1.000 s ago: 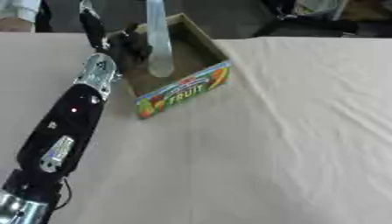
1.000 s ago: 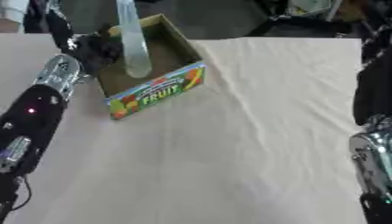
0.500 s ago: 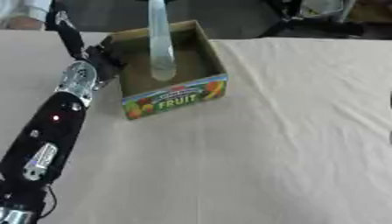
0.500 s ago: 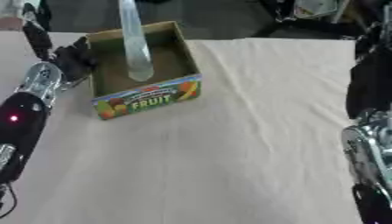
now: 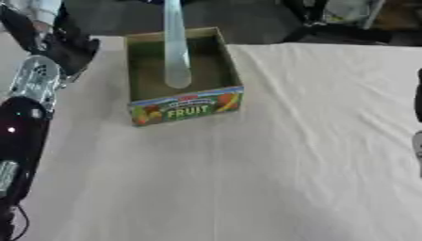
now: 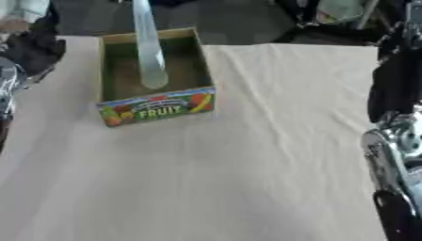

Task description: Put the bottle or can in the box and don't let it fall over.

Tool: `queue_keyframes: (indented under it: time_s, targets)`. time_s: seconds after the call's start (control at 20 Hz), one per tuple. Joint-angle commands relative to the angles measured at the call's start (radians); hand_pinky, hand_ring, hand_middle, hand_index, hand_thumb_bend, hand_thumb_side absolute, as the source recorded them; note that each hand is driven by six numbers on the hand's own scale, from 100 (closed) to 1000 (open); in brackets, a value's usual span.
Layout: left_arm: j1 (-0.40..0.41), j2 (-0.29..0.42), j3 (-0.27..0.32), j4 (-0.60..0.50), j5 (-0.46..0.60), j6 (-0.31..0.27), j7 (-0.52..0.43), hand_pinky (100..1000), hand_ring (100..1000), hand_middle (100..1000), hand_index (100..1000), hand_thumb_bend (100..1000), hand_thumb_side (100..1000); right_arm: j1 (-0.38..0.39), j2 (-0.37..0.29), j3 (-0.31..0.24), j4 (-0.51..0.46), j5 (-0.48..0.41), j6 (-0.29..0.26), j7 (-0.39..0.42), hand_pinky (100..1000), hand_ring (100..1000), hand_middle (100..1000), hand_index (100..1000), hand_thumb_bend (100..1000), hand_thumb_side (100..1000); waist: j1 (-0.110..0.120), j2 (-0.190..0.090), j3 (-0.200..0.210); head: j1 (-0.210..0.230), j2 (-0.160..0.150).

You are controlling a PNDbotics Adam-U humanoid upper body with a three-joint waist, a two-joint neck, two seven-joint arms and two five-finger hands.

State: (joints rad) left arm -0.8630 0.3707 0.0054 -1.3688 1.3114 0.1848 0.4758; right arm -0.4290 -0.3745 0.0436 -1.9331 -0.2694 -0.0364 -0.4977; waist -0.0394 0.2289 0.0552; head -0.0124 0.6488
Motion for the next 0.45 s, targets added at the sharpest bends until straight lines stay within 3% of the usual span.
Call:
queue_keyframes:
  time_s: [0.05, 0.3, 0.35, 0.45]
  targets:
    - [0.002, 0.051, 0.025, -0.102, 0.015, -0.029, -0.020, 100, 100, 100, 966, 728, 1000, -0.005, -0.027, -0.011, -0.006, 0.006, -0.002, -0.005, 1000, 947, 935, 882, 100, 762, 0.003, -0.026, 0.003, -0.005, 0.000]
    - [0.078, 0.126, 0.079, -0.228, -0.037, -0.089, -0.009, 100, 100, 105, 924, 698, 1000, 0.001, -0.035, -0.019, -0.009, 0.011, -0.004, -0.011, 1000, 946, 935, 882, 100, 754, 0.005, -0.025, 0.010, -0.014, 0.008]
    - [0.097, 0.146, 0.096, -0.252, -0.051, -0.103, 0.002, 100, 216, 195, 898, 688, 980, 0.002, -0.037, -0.022, -0.011, 0.012, -0.005, -0.014, 1000, 946, 934, 882, 100, 752, 0.006, -0.026, 0.013, -0.017, 0.010]
    - [0.140, 0.189, 0.140, -0.300, -0.081, -0.133, 0.020, 300, 404, 330, 860, 670, 948, 0.004, -0.041, -0.027, -0.014, 0.015, -0.008, -0.018, 1000, 945, 934, 882, 100, 750, 0.006, -0.026, 0.017, -0.023, 0.011]
